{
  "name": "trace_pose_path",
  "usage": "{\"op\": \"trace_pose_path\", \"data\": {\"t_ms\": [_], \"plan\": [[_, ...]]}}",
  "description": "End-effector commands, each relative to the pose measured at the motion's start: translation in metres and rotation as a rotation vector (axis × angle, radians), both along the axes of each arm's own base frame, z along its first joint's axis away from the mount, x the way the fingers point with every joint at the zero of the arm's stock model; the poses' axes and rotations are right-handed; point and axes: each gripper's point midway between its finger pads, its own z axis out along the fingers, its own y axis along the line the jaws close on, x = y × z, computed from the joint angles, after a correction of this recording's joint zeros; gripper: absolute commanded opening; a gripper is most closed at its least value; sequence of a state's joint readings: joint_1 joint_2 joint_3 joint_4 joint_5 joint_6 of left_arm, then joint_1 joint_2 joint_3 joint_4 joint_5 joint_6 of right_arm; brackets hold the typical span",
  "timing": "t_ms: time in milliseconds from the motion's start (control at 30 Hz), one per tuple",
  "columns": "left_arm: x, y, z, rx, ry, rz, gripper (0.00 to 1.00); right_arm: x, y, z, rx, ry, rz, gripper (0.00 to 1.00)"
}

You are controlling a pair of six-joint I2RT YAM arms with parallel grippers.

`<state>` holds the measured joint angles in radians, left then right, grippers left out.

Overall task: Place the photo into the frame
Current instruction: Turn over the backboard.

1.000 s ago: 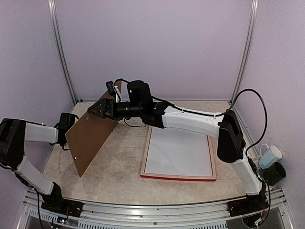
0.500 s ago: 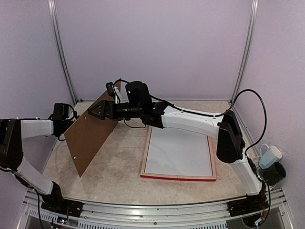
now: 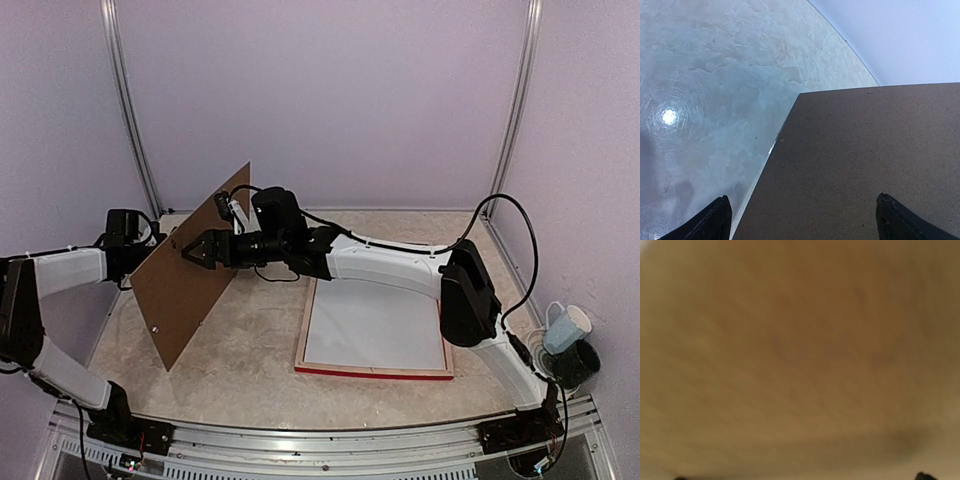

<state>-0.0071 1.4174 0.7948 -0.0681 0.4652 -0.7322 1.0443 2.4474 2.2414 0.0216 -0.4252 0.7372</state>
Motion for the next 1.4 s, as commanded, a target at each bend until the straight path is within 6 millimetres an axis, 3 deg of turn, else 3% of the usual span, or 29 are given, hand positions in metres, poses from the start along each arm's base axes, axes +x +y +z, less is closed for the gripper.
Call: {"op": "trace_pose_path", "data": {"t_ms": [0,433,600,900,1100,1367], "plan": [[0.000,-0.009,0.044,-0.041,-0.101,-0.043,0.99,-0.007,0.008,-0.011,-0.017,-0.002,0.015,0.99],[-0.015,-0.016,0.158,-0.063,-0.243,-0.091,0.99,-0.008,0.012,-0.026,-0.024,0.017,0.024,0.99],[-0.029,-0.018,0.186,-0.062,-0.270,-0.101,0.99,-0.011,0.015,-0.030,-0.023,0.023,0.032,0.99],[-0.053,-0.031,0.202,0.037,-0.261,-0.156,0.99,-0.017,0.017,-0.030,-0.019,0.022,0.045,0.99],[-0.062,-0.034,0.200,0.070,-0.279,-0.176,0.99,-0.021,0.017,-0.041,-0.036,0.036,0.049,0.99],[-0.048,0.003,0.163,0.152,-0.226,-0.031,0.99,-0.021,0.015,-0.047,-0.049,0.034,0.044,0.99]]}}
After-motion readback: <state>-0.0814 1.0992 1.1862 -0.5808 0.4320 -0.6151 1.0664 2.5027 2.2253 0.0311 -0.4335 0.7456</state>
